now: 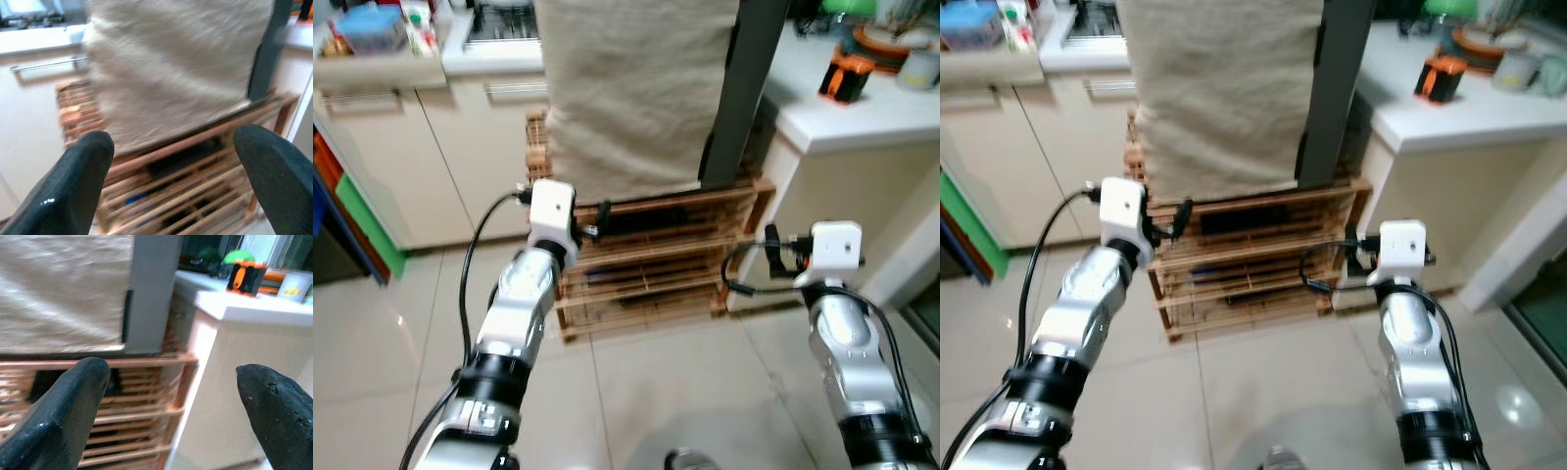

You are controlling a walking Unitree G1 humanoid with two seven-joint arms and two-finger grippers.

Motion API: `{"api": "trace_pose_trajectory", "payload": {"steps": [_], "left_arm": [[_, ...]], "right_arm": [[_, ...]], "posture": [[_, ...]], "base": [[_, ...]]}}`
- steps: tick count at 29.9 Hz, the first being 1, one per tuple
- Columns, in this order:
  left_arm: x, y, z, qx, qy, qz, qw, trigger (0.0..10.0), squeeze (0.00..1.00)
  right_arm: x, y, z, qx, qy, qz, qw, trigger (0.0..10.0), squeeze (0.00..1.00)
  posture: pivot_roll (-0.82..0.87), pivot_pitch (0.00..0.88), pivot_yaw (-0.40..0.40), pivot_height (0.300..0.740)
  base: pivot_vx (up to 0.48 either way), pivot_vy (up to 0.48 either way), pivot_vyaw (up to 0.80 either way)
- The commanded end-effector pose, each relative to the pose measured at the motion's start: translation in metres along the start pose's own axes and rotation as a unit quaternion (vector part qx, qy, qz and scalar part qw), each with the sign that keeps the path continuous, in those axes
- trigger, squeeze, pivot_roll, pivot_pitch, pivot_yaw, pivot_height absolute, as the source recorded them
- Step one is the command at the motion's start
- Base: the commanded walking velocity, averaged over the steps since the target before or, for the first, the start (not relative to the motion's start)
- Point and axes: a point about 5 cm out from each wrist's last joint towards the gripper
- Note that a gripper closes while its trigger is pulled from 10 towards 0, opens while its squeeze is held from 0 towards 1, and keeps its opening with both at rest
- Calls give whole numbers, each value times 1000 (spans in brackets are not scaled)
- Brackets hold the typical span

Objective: Restocking fridge

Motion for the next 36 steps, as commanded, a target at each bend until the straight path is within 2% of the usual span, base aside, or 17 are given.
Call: {"api": "trace_pose_trajectory", "payload": {"steps": [1,4,5,11,15,20,26,31,36], "left_arm": [[-4,5,3,-5,-1,-2,1000,10000,0],[-4,5,3,-5,-2,-1,1000,10000,0],[-4,6,3,-9,-3,7,1000,10000,0],[-11,7,1,-19,-20,23,999,10000,0],[-12,8,2,-27,-20,0,999,10000,0],[-9,9,2,-27,-13,-3,1000,10000,0],[-4,9,1,-26,-3,-9,1000,10000,0],[-5,9,1,-28,-6,-11,1000,10000,0],[-15,18,-1,-58,-49,-32,997,10000,0]], "right_arm": [[-9,3,1,-2,-9,-7,1000,10000,0],[-9,4,-1,-9,-9,-14,1000,10000,0],[-12,7,-4,-24,-9,-29,999,10000,0],[-20,6,-11,-29,-14,-33,999,10000,0],[-22,6,-12,-27,-24,-27,999,10000,0],[-20,6,-11,-26,-23,-25,999,10000,0],[-21,4,-10,-19,-28,-19,999,10000,0],[-21,4,-8,-16,-27,-18,999,10000,0],[-20,3,-9,-12,-26,-16,999,10000,0]], "posture": [[-190,4,24,740],[-191,6,22,740],[-193,8,22,740],[-200,10,22,740],[-206,11,25,740],[-199,12,24,740],[-196,13,22,740],[-194,15,19,740],[-191,17,19,740]], "base": [[0,480,-650],[0,480,-656],[0,480,0],[0,0,0],[269,0,0],[436,0,0],[318,353,0],[0,452,0],[0,480,-730]]}}
Point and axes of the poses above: a point about 5 cm out from each wrist's last joint towards the gripper, its own z axis pointing out of the wrist towards the gripper, its own y axis along the axis of the wrist's last joint, x = y × z, and after that the axes turned 5 degrees about -z, right-handed
